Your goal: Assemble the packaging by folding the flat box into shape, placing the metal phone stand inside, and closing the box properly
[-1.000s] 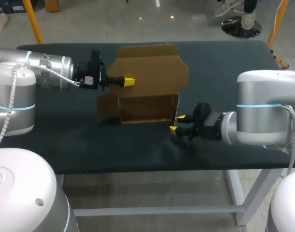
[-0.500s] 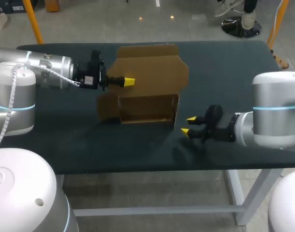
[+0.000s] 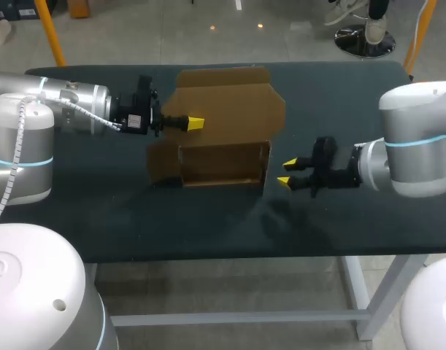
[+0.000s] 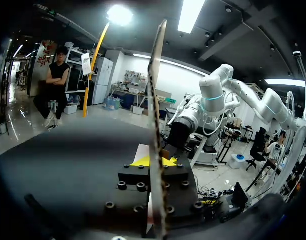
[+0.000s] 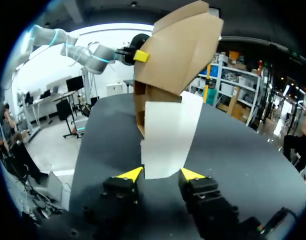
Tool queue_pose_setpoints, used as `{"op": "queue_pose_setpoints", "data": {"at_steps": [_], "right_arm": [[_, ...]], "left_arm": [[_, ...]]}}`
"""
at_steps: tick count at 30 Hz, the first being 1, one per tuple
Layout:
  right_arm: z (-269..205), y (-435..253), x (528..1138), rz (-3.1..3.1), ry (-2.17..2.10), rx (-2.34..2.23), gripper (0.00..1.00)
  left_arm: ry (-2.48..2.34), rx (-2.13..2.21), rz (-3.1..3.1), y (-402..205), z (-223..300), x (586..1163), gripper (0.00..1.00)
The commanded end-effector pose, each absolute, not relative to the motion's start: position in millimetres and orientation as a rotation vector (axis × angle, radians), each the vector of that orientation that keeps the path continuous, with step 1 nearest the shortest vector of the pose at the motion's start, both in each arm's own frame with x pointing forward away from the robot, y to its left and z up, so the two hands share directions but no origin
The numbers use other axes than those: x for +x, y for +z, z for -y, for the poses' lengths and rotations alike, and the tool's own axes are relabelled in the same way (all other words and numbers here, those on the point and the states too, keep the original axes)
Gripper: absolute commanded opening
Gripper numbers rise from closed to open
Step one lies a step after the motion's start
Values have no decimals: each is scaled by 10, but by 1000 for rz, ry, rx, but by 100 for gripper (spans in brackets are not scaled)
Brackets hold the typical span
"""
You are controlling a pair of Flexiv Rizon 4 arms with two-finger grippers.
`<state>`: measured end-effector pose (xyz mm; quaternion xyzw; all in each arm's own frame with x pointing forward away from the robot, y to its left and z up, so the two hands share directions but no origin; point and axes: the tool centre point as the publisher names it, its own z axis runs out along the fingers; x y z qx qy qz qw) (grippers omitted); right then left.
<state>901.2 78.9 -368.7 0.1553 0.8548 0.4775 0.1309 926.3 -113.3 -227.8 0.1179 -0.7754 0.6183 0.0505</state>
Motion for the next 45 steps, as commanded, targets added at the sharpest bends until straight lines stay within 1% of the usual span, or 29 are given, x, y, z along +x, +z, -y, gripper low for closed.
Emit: {"op": "queue_pose_setpoints", "data": {"at_steps": [1, 8, 22, 45], "right_arm": [[-853, -3727, 9183, -2540, 1415, 407, 48], [-913, -3745, 9295, -2544, 1436, 368, 45], [-1043, -3742, 9303, -2513, 1471, 372, 42], [-1209, -3760, 9250, -2366, 1489, 555, 42]], "left_arm": [[1880, 359, 2361, -2306, 1141, 9265, 0], [1880, 359, 2361, -2306, 1141, 9265, 0], [1880, 359, 2361, -2306, 1141, 9265, 0], [1880, 359, 2361, -2306, 1141, 9265, 0]]}}
